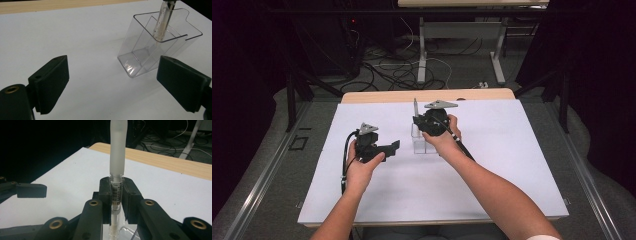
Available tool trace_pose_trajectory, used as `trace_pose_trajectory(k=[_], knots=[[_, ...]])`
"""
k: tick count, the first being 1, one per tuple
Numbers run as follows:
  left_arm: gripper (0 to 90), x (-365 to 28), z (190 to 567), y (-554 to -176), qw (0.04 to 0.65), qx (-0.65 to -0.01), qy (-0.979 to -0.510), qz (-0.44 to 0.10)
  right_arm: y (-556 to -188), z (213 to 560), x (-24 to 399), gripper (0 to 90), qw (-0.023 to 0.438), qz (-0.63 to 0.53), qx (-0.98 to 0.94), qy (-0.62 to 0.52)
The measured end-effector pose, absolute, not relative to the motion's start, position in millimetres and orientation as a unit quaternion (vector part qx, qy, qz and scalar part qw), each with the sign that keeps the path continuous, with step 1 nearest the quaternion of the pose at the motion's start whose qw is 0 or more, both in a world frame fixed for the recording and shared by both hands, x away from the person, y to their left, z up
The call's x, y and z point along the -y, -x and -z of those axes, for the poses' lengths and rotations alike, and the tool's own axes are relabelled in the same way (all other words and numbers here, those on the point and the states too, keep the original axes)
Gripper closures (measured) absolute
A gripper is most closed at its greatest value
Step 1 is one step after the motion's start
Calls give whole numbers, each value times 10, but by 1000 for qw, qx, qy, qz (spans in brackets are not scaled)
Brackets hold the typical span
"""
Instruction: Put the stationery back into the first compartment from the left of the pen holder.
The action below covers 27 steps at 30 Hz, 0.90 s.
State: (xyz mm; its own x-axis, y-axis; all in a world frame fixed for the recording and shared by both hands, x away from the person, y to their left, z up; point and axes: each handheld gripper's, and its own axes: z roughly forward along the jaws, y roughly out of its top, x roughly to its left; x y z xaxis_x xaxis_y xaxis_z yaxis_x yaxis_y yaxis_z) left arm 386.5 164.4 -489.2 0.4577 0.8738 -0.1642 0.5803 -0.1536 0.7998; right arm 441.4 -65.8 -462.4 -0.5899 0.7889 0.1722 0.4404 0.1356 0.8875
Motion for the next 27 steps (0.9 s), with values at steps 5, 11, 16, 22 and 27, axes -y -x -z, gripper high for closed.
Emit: trace_pose_trajectory(k=[5, 11, 16, 22, 27], knots=[[49, -1639, 4906, -3857, 424, -488, -744, -170, -4416, 4659, 642, 792, 170, -496, -743, -415], [2, -1622, 4907, -3851, 426, -488, -744, -165, -4405, 4679, 635, 790, 165, -487, -750, -416], [2, -1633, 4911, -3852, 421, -483, -750, -166, -4373, 4647, 656, 698, 161, -495, -751, -407], [2, -1641, 4916, -3853, 427, -486, -743, -169, -4282, 4585, 764, 547, 149, -502, -756, -393], [2, -1645, 4912, -3850, 432, -487, -739, -171, -4188, 4569, 914, 446, 168, -503, -757, -382]])
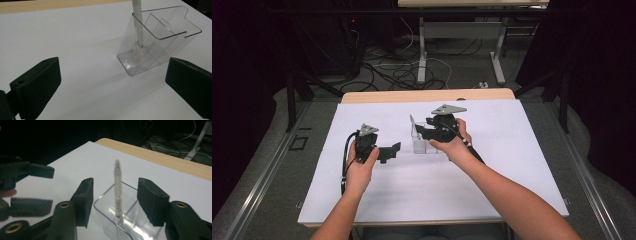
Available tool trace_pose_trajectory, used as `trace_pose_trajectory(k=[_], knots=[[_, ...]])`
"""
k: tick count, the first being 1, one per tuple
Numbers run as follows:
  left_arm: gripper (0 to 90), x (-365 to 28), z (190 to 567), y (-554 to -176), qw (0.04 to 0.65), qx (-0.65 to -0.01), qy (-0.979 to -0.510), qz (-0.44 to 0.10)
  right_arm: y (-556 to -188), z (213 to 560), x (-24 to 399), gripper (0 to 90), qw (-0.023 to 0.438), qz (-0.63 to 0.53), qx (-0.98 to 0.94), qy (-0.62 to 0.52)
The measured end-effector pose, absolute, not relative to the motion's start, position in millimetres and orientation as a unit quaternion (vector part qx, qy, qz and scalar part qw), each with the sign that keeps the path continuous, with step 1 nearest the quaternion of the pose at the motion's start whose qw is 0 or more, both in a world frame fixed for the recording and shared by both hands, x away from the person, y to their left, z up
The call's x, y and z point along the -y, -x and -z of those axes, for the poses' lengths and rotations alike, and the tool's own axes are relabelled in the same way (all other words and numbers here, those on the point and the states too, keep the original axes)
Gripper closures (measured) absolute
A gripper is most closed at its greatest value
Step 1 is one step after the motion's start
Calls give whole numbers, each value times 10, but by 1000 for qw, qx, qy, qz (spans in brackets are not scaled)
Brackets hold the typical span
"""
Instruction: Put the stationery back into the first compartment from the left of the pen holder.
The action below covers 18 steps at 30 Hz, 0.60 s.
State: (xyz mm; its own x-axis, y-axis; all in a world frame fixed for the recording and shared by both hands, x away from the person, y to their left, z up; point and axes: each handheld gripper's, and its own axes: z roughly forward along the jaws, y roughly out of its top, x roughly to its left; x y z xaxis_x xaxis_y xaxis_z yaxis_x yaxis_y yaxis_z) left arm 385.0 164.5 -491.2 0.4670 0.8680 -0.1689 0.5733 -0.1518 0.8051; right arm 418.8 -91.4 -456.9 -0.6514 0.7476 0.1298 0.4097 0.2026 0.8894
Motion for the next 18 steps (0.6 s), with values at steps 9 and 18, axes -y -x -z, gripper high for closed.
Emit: trace_pose_trajectory(k=[9, 18], knots=[[2, -1642, 4922, -3850, 430, -482, -744, -171, -4018, 4624, 1267, 370, 170, -504, -757, -379], [2, -1683, 4910, -3851, 437, -487, -738, -168, -3850, 4752, 1677, 216, 170, -475, -756, -417]])
